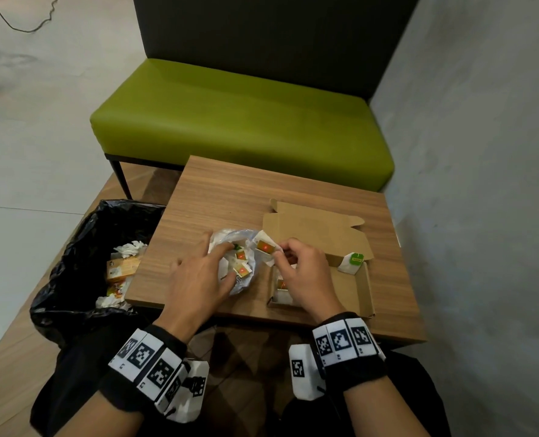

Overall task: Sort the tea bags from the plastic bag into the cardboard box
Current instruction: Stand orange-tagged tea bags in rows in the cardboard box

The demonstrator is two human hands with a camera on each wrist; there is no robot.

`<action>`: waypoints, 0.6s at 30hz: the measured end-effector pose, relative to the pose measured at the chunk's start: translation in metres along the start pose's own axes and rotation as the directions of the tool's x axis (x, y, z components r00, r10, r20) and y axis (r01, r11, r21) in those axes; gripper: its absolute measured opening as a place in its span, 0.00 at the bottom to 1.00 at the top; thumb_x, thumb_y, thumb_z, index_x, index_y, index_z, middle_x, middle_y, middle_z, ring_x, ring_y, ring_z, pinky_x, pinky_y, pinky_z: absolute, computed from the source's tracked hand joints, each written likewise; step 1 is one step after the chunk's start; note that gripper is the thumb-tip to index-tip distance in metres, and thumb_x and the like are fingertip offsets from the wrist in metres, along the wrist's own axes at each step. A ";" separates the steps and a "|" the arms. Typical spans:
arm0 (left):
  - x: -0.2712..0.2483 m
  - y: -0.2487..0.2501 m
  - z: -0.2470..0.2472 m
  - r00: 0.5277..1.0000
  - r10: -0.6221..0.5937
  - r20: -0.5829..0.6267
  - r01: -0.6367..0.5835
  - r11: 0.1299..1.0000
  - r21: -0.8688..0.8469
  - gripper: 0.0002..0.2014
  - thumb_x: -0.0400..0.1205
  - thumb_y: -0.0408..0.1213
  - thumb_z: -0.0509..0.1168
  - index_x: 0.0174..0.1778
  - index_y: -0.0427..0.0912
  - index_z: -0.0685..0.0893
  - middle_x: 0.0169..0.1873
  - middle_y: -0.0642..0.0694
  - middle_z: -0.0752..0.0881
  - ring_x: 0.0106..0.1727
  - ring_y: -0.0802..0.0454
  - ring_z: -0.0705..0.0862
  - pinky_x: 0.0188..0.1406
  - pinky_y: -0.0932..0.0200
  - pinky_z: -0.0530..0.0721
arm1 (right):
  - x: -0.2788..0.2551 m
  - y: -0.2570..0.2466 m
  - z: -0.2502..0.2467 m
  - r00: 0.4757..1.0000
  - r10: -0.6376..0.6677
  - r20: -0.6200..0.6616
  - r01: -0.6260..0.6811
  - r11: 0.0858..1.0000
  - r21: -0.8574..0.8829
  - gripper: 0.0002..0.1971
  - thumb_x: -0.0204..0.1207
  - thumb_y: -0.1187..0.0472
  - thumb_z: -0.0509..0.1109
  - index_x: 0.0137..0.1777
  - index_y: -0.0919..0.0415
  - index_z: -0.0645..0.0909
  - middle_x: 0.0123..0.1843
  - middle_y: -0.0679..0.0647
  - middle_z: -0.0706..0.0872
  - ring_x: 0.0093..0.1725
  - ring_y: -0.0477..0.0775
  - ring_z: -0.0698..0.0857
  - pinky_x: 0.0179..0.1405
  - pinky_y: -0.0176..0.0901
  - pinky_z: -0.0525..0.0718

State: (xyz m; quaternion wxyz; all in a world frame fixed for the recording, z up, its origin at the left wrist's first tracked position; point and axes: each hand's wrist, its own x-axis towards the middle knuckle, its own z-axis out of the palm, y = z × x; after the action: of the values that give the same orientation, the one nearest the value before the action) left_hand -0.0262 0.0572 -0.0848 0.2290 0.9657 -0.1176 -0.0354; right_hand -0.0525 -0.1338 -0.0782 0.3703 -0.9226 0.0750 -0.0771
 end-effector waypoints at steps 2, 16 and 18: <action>-0.004 0.005 -0.001 0.996 0.053 -0.076 -0.056 0.998 -0.035 0.21 0.81 0.49 0.68 0.71 0.58 0.78 0.83 0.47 0.65 0.76 0.46 0.74 0.72 0.37 0.70 | -0.005 0.004 -0.002 1.000 0.026 -0.018 -0.023 0.987 0.158 0.06 0.83 0.56 0.69 0.50 0.51 0.88 0.41 0.46 0.90 0.42 0.43 0.88 0.44 0.54 0.90; -0.008 0.037 0.003 0.973 0.220 0.062 -0.139 0.783 -0.606 0.13 0.84 0.36 0.68 0.64 0.51 0.83 0.40 0.60 0.85 0.42 0.71 0.83 0.39 0.74 0.79 | -0.024 0.015 -0.030 0.978 0.016 0.209 -0.084 0.943 0.321 0.03 0.80 0.60 0.74 0.47 0.51 0.88 0.39 0.56 0.89 0.39 0.55 0.87 0.43 0.57 0.87; -0.010 0.037 0.008 0.981 0.185 0.062 -0.101 0.752 -0.652 0.10 0.83 0.37 0.69 0.59 0.51 0.86 0.37 0.58 0.86 0.37 0.67 0.83 0.36 0.69 0.81 | -0.026 0.016 -0.030 0.981 0.019 0.193 -0.091 0.923 0.373 0.06 0.78 0.60 0.76 0.52 0.51 0.88 0.39 0.50 0.88 0.38 0.46 0.84 0.41 0.47 0.86</action>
State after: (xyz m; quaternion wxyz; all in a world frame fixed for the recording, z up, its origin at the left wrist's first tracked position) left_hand -0.0445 0.0242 -0.0752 0.5415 0.8118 -0.1856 -0.1152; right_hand -0.0849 -0.1605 -0.0705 0.5494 -0.8340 0.0499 0.0065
